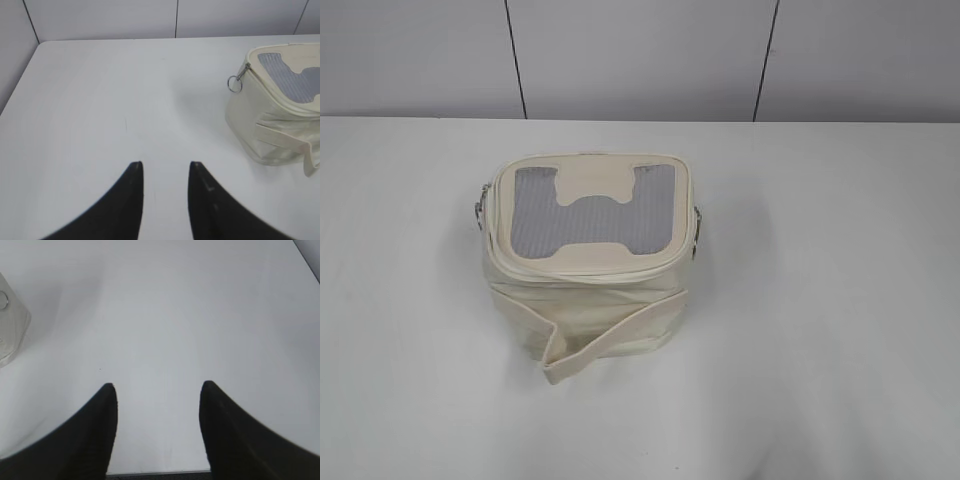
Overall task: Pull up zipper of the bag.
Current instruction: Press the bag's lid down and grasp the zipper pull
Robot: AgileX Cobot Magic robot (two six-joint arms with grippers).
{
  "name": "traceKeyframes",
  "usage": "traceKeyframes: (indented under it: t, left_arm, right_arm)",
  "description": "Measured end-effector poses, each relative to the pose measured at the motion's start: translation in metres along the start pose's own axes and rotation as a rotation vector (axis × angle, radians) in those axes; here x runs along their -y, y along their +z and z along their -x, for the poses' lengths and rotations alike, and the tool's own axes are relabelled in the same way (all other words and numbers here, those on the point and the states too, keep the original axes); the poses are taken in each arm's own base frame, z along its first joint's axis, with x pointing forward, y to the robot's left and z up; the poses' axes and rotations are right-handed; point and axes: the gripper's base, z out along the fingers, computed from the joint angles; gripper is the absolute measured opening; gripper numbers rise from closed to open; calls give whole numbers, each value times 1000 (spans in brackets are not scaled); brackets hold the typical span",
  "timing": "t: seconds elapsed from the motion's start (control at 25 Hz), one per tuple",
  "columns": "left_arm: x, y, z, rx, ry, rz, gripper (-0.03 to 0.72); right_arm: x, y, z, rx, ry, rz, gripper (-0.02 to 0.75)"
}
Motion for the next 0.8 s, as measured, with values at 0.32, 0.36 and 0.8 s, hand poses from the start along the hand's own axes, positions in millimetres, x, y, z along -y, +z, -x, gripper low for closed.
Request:
traceKeyframes:
  t: [0.32,0.36,0.8]
  left_arm:
    - [0,0,0,0,0,0,236]
    - [0,0,0,0,0,0,236]
    - [0,0,0,0,0,0,236]
  right_arm:
    - [0,0,0,0,0,0,424]
    - [0,0,0,0,0,0,424]
    - [0,0,0,0,0,0,424]
